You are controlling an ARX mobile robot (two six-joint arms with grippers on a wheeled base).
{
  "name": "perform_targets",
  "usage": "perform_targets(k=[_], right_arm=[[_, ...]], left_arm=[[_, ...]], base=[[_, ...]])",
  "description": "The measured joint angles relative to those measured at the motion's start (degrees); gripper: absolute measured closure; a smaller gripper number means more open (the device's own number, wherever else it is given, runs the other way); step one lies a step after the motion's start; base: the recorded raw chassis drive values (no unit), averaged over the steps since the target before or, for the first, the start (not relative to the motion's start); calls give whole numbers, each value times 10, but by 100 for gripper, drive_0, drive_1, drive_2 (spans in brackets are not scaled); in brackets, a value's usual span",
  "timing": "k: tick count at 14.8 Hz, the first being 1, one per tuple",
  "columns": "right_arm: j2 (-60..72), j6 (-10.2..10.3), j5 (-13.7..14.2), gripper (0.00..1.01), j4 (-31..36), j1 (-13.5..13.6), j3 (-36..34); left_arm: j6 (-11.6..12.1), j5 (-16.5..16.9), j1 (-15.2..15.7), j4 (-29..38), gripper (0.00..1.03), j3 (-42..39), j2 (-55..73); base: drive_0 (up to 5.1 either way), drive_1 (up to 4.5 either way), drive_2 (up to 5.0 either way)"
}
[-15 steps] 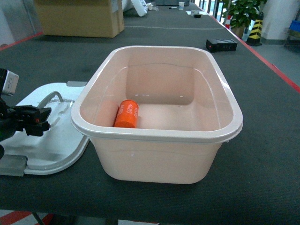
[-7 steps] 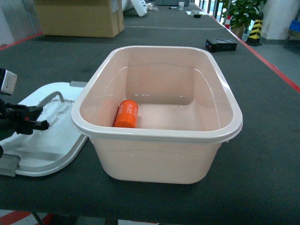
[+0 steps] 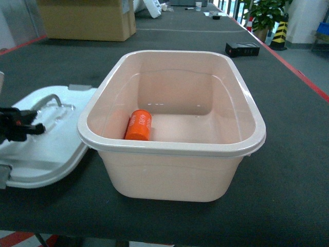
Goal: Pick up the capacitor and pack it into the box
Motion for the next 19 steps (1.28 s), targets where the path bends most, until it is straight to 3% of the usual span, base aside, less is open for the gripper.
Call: perform_targets(k=[3, 6, 7, 8, 9, 10, 13, 19], right_arm=[[0, 0, 0, 3, 0, 0, 0], [0, 0, 0, 3, 0, 0, 0], [0, 0, 0, 3, 0, 0, 0], [0, 0, 0, 3, 0, 0, 0], [0, 0, 0, 3, 0, 0, 0], [0, 0, 0, 3, 0, 0, 0], [0, 0, 0, 3, 0, 0, 0], [0, 0, 0, 3, 0, 0, 0]], left_arm=[[-14, -8, 8, -9, 101, -9, -42], [-15, -53, 15, -78, 101, -18, -202], [-20, -163, -77, -202, 101, -19, -377], [-60, -321, -285, -286, 101, -12, -398], [-81, -375, -354, -292, 101, 2, -375], [-91, -393, -386, -290, 101, 17, -354], [-103, -434, -435, -293, 101, 37, -292], [-106, -472, -477, -311, 101, 80, -233]], base=[[0, 0, 0], [0, 0, 0], [0, 0, 0], [0, 0, 0], [0, 0, 0], [0, 0, 0], [0, 0, 0], [0, 0, 0]])
